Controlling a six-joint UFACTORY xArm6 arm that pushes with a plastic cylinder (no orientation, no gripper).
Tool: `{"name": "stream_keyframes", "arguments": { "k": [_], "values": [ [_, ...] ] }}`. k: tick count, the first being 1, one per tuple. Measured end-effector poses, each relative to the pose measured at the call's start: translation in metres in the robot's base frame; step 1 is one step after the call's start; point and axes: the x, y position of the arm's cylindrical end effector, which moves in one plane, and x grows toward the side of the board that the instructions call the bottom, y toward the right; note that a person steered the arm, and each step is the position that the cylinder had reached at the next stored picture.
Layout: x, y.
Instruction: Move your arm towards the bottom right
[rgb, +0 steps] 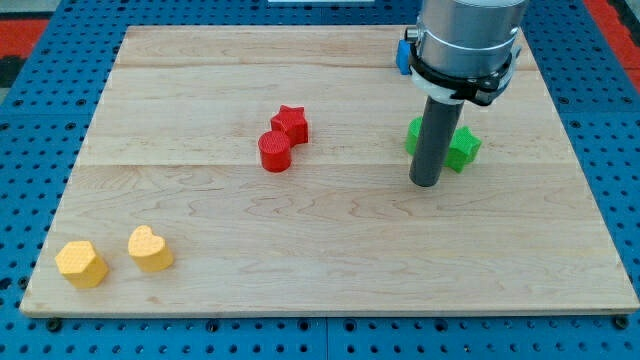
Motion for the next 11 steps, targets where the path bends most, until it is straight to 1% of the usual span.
{"name": "stream_keyframes", "arguments": {
  "k": [4, 5, 6, 7, 11],
  "values": [
    [0.004, 0.008],
    [0.015, 0.016],
    [0.037, 0.015],
    [0.049, -0.006],
    [0.05, -0.004]
  ]
}}
